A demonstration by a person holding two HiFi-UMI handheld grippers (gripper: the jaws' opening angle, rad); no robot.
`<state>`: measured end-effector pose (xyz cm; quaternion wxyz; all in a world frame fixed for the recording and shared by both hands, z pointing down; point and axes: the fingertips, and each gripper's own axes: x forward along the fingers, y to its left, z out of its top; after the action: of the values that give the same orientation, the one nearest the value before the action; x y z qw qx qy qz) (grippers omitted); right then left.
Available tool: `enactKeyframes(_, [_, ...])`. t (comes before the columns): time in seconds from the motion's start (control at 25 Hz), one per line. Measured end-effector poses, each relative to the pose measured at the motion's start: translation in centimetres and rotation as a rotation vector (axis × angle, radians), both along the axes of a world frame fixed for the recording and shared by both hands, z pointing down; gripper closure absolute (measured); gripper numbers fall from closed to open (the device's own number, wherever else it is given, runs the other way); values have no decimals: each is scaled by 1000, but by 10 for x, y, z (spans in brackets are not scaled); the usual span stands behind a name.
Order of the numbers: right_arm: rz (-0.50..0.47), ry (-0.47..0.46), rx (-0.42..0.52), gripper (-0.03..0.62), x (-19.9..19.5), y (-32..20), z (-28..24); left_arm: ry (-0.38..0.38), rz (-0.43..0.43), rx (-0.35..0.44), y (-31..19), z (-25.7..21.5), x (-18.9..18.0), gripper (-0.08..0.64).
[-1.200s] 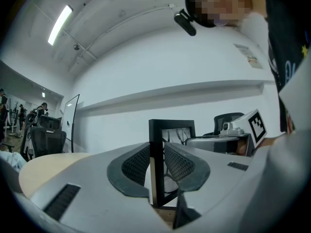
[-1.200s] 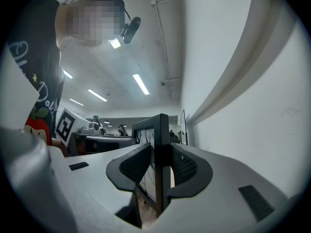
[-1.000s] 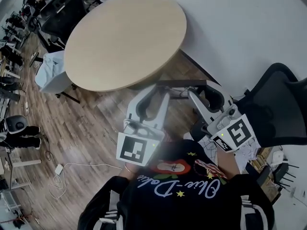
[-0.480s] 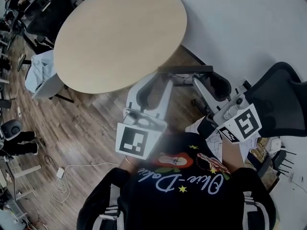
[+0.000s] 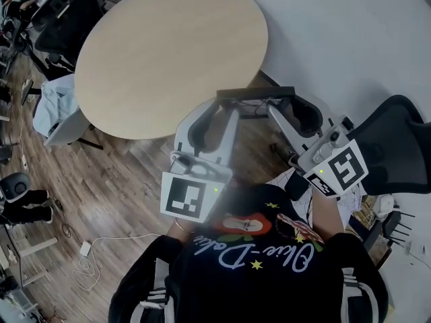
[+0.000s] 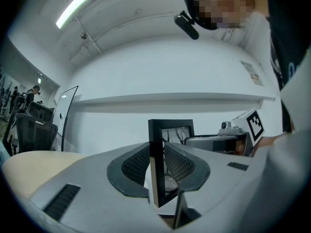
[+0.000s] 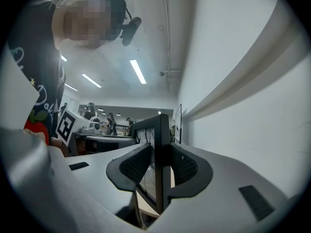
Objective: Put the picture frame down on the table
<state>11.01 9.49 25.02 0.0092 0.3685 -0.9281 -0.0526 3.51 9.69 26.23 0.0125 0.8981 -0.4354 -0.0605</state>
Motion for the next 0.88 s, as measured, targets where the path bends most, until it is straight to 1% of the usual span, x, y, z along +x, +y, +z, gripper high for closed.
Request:
enactKeyframes(0.44, [-53, -3, -14, 499, -51, -39, 9, -5, -60, -12, -35, 9, -50, 485])
enactKeyframes(0.88, [-67, 1, -38, 497, -85, -86, 19, -16, -72, -34, -81, 19, -85, 485])
